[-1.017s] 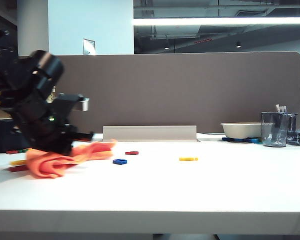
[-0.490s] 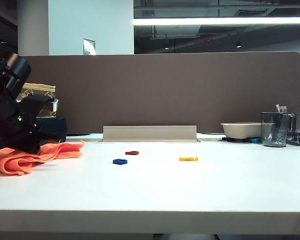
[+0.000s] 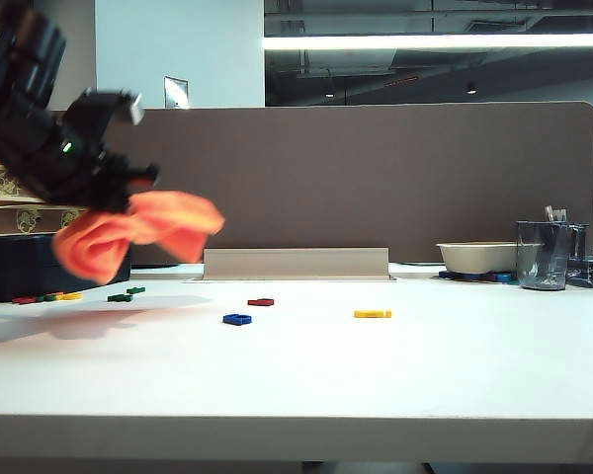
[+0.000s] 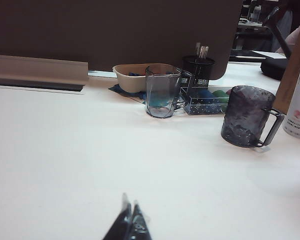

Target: Use an orange cloth to wipe the letter magnets on the table away for a distance.

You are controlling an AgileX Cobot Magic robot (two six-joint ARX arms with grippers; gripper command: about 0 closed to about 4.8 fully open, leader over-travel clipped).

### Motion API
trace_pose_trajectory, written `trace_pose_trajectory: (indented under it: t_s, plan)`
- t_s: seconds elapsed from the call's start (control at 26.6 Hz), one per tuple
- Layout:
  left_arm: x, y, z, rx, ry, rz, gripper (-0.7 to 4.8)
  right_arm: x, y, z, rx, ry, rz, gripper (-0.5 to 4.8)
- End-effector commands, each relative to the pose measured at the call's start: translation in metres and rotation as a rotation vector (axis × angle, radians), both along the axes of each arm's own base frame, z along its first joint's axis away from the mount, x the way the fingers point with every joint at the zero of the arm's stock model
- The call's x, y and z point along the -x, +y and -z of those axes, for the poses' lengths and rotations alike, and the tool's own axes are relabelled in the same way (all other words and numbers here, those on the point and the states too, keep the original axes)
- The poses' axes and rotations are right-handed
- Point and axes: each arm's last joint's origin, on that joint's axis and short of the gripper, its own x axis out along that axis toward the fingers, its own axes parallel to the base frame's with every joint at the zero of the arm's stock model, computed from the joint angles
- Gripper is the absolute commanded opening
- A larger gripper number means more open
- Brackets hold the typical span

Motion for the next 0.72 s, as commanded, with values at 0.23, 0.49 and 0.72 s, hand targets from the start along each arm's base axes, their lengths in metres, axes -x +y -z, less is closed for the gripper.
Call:
trace_pose_trajectory:
  t_s: [0.23,0.49,0.72]
  plan:
    - [0.026,-0.081,-0.011,0.067,-0.068,0.234,-0.05,0.000,0.000,0.001,-0.001,-0.012,0.001,-0.05]
    - [0.047,-0.129,0.001,0.046,-0.051,0.321,-0.05,0.000,0.000,0.001,-0.001,-0.013,0.001,-0.05]
    - [0.042,-0.136,0.042,-0.021,0.075,0.304,-0.05,0.000,0.000,0.001,-0.001,-0.013,0.001,-0.05]
